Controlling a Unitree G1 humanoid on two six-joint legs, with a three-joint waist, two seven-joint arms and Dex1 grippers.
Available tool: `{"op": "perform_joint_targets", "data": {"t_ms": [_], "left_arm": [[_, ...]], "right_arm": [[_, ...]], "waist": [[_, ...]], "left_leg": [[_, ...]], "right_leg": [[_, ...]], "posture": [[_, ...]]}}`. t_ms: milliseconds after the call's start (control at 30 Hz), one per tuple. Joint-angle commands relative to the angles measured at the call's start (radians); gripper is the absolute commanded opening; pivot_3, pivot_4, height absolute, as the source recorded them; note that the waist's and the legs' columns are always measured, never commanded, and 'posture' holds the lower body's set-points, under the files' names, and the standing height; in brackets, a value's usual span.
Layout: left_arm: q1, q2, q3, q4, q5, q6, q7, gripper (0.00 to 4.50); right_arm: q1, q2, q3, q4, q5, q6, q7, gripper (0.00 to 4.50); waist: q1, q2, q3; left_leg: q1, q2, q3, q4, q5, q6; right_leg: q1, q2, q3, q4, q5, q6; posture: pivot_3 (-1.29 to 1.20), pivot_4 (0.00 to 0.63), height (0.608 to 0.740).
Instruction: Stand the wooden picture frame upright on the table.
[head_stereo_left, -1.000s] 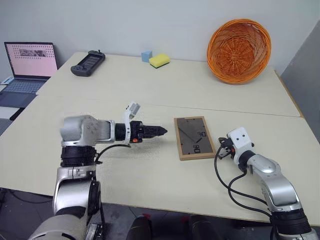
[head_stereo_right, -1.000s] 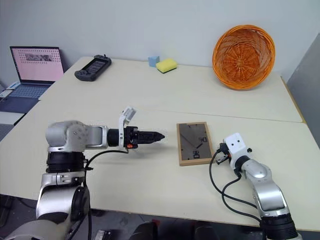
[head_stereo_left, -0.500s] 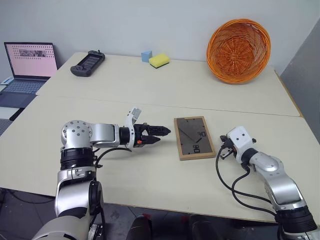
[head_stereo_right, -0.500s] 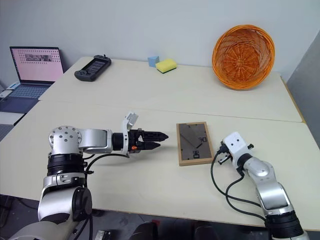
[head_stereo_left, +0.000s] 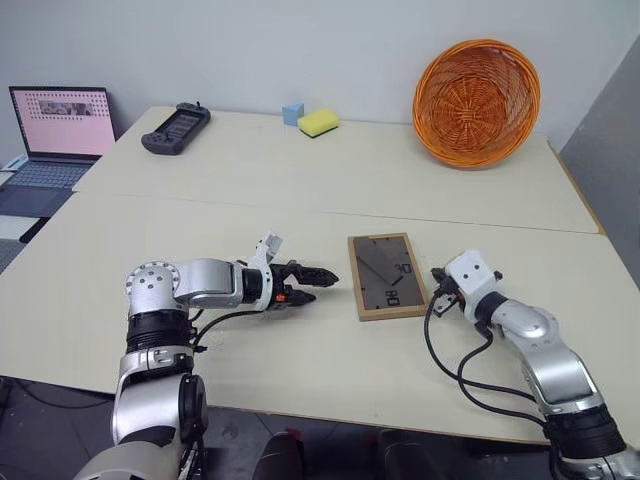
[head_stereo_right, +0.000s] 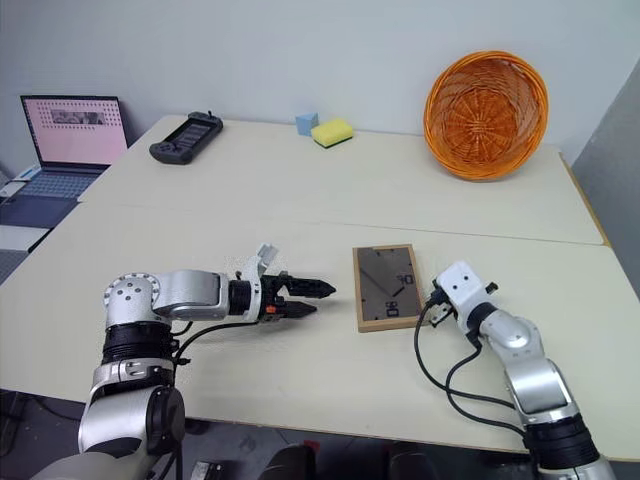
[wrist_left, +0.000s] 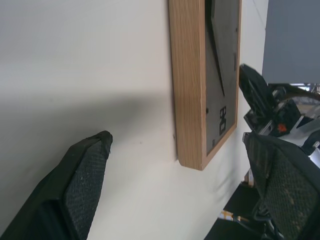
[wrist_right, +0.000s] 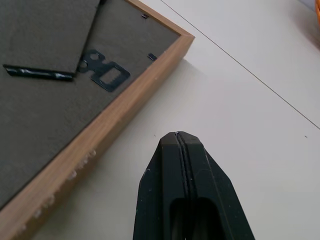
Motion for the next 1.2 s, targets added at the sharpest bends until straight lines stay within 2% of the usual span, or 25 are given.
{"op": "perform_joint_targets", "data": {"t_ms": [33, 200, 400, 733, 900, 1200], "left_arm": [[-0.014, -0.006, -0.025, 0.043, -0.011, 0.007, -0.003, 4.48], [-0.043, -0.018, -0.041, 0.062, 0.019, -0.003, -0.022, 4.48], [-0.036, -0.023, -0.041, 0.038, -0.008, -0.005, -0.006, 4.48], [0.021, -0.020, -0.093, -0.019, -0.195, -0.097, 0.132, 4.48], [0.032, -0.016, -0.170, -0.057, -0.345, -0.198, 0.244, 4.48], [0.064, -0.038, -0.204, -0.097, -0.360, -0.271, 0.318, 4.48]], "right_arm": [[-0.026, 0.018, 0.009, -0.027, -0.004, -0.010, -0.001, 0.00], [-0.042, 0.052, 0.031, -0.043, 0.002, 0.020, 0.001, 0.00], [-0.039, 0.066, 0.020, -0.063, 0.003, 0.040, -0.004, 0.00], [-0.002, 0.001, -0.011, -0.022, -0.005, 0.036, 0.010, 0.00], [-0.015, 0.058, 0.017, -0.072, 0.017, 0.078, -0.003, 0.00], [-0.038, 0.098, 0.004, -0.106, 0.018, 0.114, -0.018, 0.00]], "waist": [[0.000, 0.000, 0.000], [0.000, 0.000, 0.000], [0.000, 0.000, 0.000], [0.001, 0.000, 0.000], [0.001, 0.000, 0.000], [0.005, 0.000, 0.000]], "left_leg": [[0.000, 0.000, 0.000, 0.000, 0.000, 0.000], [0.000, 0.000, 0.000, 0.000, 0.000, 0.000], [0.000, 0.000, 0.000, 0.000, 0.000, -0.001], [0.000, 0.000, 0.000, 0.000, 0.000, 0.000], [0.000, 0.000, 0.000, 0.000, 0.000, 0.000], [0.000, 0.000, 0.000, 0.000, 0.000, -0.001]], "right_leg": [[0.000, 0.000, 0.000, 0.000, 0.000, 0.000], [0.000, 0.000, 0.000, 0.000, 0.000, 0.000], [0.000, 0.000, 0.000, 0.000, 0.000, 0.000], [0.000, 0.000, 0.000, 0.000, 0.000, 0.000], [0.000, 0.000, 0.001, 0.000, 0.000, 0.000], [0.000, 0.000, 0.001, -0.001, 0.000, 0.000]], "posture": [[0.00, 0.150, 0.740], [0.00, 0.150, 0.740], [0.00, 0.150, 0.740], [0.00, 0.150, 0.740], [0.00, 0.150, 0.740], [0.00, 0.150, 0.740]]}}
